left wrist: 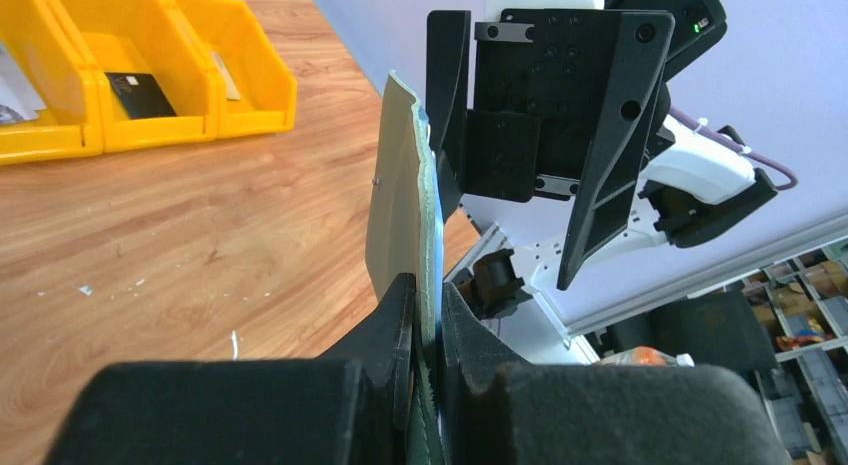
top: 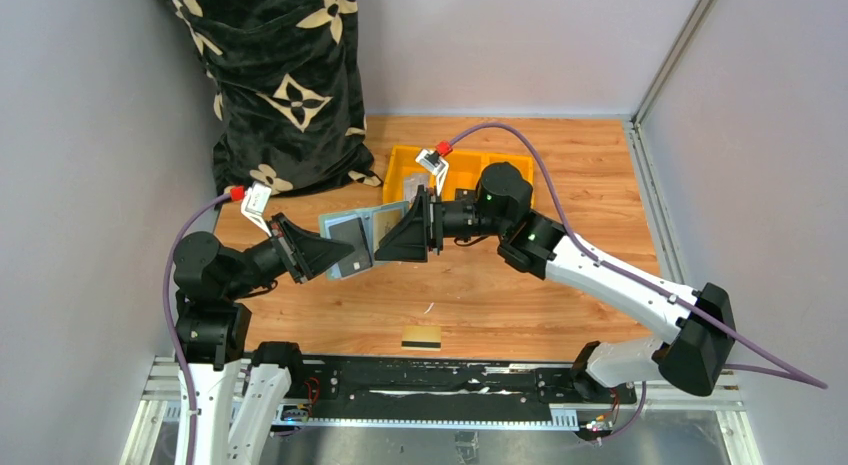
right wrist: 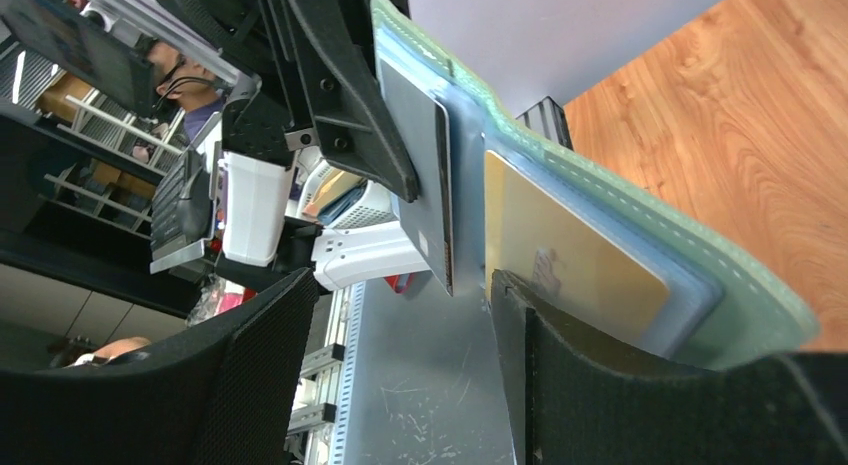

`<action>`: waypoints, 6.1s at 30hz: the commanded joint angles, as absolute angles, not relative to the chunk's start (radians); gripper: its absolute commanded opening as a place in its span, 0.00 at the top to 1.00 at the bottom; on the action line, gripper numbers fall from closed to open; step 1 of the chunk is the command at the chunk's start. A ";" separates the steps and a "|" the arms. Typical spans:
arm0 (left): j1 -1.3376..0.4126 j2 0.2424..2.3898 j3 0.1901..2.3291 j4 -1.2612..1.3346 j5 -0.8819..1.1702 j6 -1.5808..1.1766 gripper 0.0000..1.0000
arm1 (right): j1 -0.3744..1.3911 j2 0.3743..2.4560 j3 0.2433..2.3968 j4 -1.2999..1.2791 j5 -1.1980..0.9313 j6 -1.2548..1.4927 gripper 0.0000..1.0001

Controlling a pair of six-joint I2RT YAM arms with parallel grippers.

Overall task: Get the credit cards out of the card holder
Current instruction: Remove the credit card from the card holder, then place the credit card in the storage box.

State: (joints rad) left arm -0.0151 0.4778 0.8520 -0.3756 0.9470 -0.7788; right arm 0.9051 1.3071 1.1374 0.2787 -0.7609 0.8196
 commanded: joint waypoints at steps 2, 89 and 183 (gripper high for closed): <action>-0.012 0.471 0.837 -0.298 1.002 -0.839 1.00 | 0.935 1.316 1.143 0.353 -0.798 0.836 0.32; -0.012 0.456 0.908 -0.185 1.052 -0.994 1.00 | 0.939 1.258 0.974 0.681 -0.758 1.029 1.00; -0.012 0.501 1.007 -0.412 0.990 -0.726 1.00 | 0.316 1.264 1.058 -0.068 -0.585 0.631 1.00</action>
